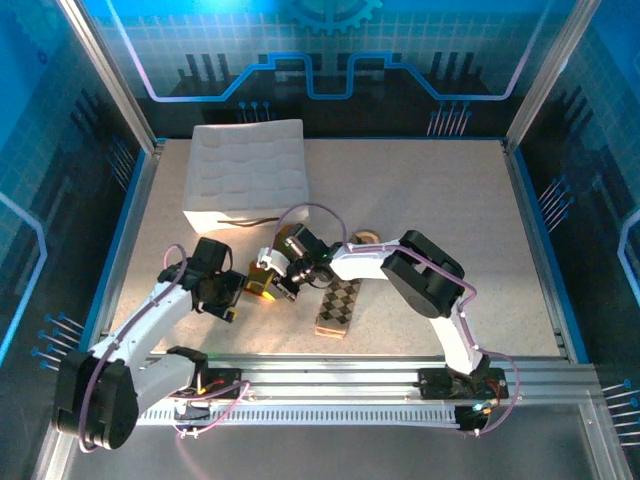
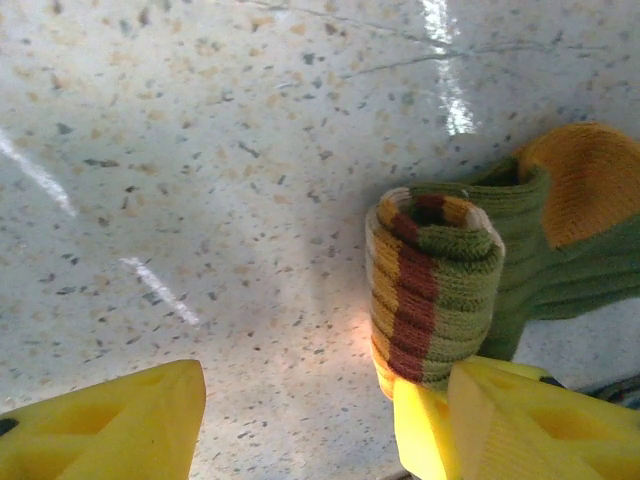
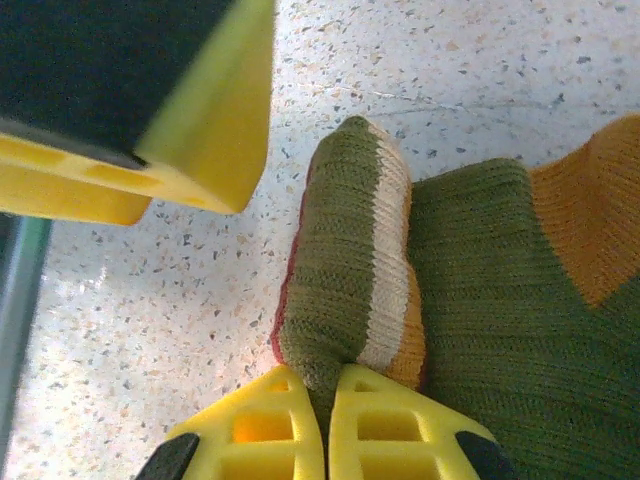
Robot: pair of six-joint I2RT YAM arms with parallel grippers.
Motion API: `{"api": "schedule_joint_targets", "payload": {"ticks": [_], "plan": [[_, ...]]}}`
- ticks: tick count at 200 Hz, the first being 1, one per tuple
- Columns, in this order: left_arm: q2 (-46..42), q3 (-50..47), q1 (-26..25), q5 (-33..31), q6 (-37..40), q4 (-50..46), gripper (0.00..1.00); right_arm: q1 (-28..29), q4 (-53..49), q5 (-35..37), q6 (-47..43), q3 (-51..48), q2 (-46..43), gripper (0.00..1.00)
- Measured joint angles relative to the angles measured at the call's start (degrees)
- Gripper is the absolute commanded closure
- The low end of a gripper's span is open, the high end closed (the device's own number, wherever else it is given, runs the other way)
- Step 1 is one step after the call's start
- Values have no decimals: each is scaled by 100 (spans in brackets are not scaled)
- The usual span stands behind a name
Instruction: Roll the socks
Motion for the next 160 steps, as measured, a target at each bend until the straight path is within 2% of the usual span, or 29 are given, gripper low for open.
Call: {"api": "schedule_joint_targets", "payload": {"ticks": [62,128,160], "plan": [[103,-282,-55,2,175,1119,44,-376,-321,-918,927,400,356,100],[905,-341,-271,-31,262,1784,52,-474,-662,-1241,1384,708,575,100],[1268,-197,-365,-138,302,1917,63,-514,-667,-1342,1550,743,621,100]]}}
